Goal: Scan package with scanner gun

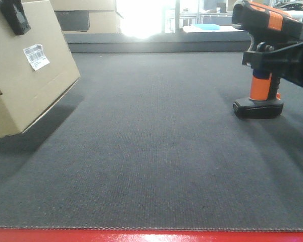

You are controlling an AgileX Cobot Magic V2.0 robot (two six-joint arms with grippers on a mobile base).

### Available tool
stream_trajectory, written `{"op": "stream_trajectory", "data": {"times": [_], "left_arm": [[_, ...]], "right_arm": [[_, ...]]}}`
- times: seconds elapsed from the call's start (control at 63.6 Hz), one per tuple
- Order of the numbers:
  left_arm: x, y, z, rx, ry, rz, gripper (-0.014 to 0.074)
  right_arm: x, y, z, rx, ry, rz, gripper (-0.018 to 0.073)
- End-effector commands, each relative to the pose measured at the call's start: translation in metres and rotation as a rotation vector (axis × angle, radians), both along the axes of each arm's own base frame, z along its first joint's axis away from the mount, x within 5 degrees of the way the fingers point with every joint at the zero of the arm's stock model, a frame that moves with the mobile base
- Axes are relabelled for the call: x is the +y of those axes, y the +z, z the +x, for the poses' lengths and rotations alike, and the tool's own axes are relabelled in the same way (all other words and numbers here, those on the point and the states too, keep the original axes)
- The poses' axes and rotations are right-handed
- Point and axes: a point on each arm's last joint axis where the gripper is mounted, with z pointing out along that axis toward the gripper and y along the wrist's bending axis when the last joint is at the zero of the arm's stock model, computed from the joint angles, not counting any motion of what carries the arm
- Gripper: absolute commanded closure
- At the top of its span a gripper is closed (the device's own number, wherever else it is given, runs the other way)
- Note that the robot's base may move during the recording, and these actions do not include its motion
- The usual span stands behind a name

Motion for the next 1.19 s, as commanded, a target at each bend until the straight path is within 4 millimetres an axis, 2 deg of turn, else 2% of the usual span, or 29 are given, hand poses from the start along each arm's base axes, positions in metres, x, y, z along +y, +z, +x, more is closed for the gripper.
{"op": "stream_trajectory", "data": {"times": [0.0, 0.251, 0.534, 0.738, 1.178], "left_arm": [[0.000, 0.008, -0.002, -0.024, 0.006, -0.018, 0.0708], [0.000, 0.008, -0.002, -0.024, 0.006, -0.018, 0.0708], [0.000, 0.008, -0.002, -0.024, 0.006, -0.018, 0.0708], [0.000, 0.008, -0.002, -0.024, 0.006, -0.018, 0.0708], [0.000, 0.008, -0.002, -0.024, 0.006, -0.018, 0.0708]], "right_arm": [[-0.001, 0.006, 0.004, -0.046, -0.030, 0.015, 0.0000], [0.002, 0.015, 0.019, -0.027, -0.038, 0.052, 0.0000], [0.007, 0.015, 0.029, 0.034, -0.021, 0.068, 0.0000], [0.009, 0.007, 0.041, 0.051, -0.025, 0.064, 0.0000], [0.009, 0.015, 0.048, 0.007, -0.054, 0.089, 0.0000]]}}
